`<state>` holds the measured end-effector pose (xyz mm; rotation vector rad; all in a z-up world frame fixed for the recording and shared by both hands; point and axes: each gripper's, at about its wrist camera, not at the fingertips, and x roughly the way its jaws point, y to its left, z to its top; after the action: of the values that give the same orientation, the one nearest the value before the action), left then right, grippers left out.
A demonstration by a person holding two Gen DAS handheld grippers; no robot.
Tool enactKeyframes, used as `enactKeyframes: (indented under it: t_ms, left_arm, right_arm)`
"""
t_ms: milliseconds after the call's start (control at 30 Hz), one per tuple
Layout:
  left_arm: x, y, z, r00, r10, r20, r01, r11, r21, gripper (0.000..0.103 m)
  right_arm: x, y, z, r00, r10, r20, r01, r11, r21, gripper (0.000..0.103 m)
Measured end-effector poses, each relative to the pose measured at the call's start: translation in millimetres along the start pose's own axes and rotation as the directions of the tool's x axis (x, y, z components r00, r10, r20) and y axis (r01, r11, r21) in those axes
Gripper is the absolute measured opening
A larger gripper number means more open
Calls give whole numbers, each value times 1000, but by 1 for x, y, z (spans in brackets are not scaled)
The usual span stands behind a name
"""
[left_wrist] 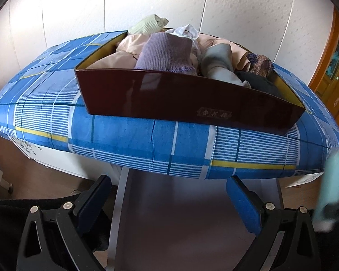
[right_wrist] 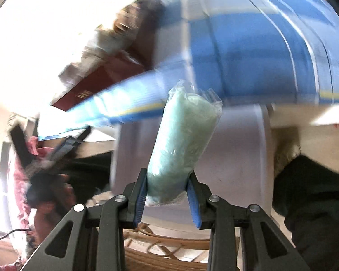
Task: Organize soft objects
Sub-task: 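Lift the mint plastic bundle out of the cubby toward the gold tray with right tool, then lower the mint plastic bundle into the gold tray and open the right tool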
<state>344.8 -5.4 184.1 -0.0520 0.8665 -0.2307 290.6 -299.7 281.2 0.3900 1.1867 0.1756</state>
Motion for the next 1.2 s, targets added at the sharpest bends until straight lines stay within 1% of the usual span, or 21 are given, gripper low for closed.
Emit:
enactKeyframes:
  t_ms: [133,200,333,433,500,600,733,867,967,1067,1133,1200]
  left_arm:
    - [2,1,0,1000,13,-8,-13,1000,-1,102]
    - [2,1,0,1000,21,-6,-21,1000,-2,102]
    - [-1,0,1,999,43,10,-43,999,-4,102]
    - [-4,0,4,998,66,23,-66,998,-10,102]
    - [-6,1,5,996,83,29,-82,996,-19,102]
    - [-9,1,8,994,102,46,-101,994,-32,102]
    - [-15,3,11,989,123,77,-119,991,-57,103]
    - [-18,10,14,986,145,81,-137,985,-101,103]
    - [-19,16,16,980,181,80,-169,977,-134,103]
    - [-19,24,17,969,231,89,-216,964,-156,103]
    - [-21,27,18,963,250,96,-232,958,-170,103]
    - [-21,29,19,962,254,97,-234,955,-183,103]
  right_arm:
    - [-29,38,25,998,30,54,-24,994,-105,33]
    - [-36,57,40,997,33,76,-21,987,-157,33]
    - [-41,85,75,994,-6,113,32,972,-232,33]
    - [-33,102,99,993,-41,113,71,960,-271,33]
    - [-21,108,114,991,-80,105,107,951,-291,33]
    - [-2,115,131,989,-128,78,146,943,-299,33]
    - [20,114,149,990,-137,45,144,952,-269,33]
    - [43,116,158,982,-183,34,186,946,-265,35]
    - [55,110,164,981,-190,39,193,953,-235,37]
    - [62,105,164,985,-172,32,174,958,-227,42]
    - [57,103,161,986,-159,50,167,960,-225,43]
    - [48,101,157,986,-145,84,160,962,-222,43]
